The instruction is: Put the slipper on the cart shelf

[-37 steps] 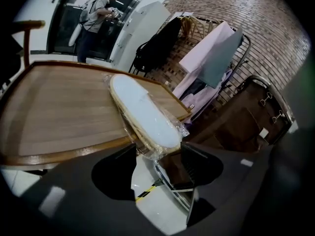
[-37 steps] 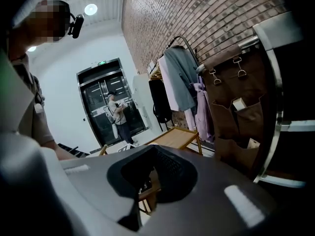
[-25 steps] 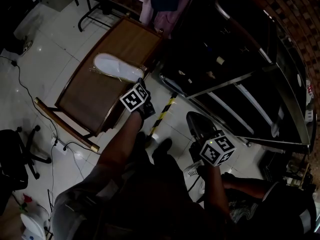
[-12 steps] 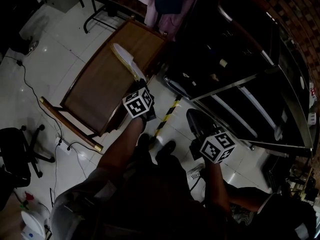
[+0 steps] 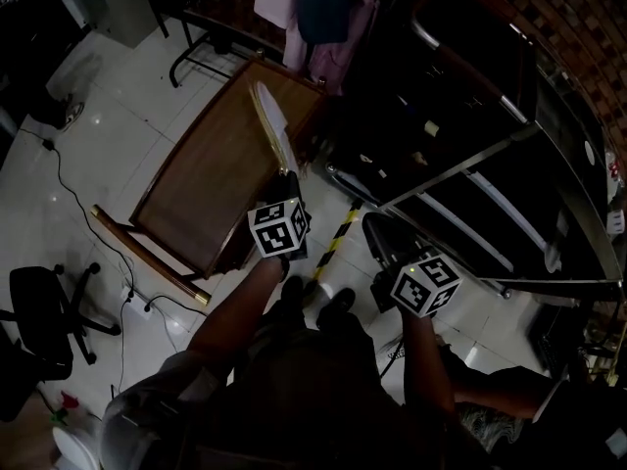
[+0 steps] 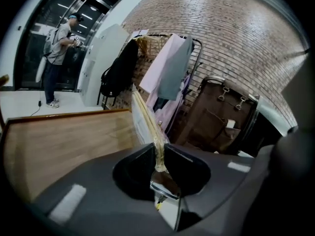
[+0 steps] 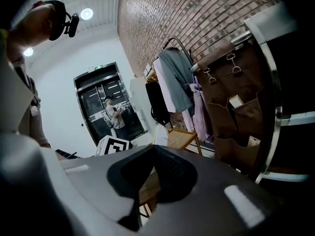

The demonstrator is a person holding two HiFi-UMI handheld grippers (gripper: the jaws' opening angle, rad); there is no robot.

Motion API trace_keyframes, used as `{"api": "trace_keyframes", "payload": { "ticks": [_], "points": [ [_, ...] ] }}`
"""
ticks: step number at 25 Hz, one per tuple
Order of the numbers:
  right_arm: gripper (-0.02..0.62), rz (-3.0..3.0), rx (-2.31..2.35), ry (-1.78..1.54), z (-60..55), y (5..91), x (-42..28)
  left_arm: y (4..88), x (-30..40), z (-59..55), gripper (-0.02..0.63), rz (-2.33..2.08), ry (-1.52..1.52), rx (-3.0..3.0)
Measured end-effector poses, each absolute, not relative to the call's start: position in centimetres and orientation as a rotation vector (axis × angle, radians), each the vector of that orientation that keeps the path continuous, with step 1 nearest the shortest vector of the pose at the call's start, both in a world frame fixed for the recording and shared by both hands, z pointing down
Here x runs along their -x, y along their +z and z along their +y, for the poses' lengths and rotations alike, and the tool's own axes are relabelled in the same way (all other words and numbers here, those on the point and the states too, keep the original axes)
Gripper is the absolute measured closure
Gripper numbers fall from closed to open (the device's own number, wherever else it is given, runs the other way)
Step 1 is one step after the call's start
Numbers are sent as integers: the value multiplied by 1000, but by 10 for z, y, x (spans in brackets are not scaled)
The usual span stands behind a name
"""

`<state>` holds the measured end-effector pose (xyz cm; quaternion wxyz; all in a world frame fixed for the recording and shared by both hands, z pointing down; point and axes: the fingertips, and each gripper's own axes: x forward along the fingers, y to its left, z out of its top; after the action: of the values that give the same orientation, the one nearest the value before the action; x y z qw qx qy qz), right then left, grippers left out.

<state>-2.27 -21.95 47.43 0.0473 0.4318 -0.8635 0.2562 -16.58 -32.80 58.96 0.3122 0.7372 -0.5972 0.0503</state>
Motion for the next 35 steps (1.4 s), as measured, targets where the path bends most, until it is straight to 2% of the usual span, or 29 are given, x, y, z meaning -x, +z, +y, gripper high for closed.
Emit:
{"api": "trace_keyframes", "payload": {
  "ticks": [6, 18, 35],
  "points": [
    [595, -2646, -1437, 732, -211, 456, 0, 553, 126, -292, 549, -1439, 131, -2078],
    [595, -2607, -1805, 650, -137, 420, -99, 499, 23, -215, 549, -1192, 147, -2294],
    [595, -2511, -2092, 561, 18, 392, -274, 462, -190, -65, 549, -856, 185, -2471]
  ]
}}
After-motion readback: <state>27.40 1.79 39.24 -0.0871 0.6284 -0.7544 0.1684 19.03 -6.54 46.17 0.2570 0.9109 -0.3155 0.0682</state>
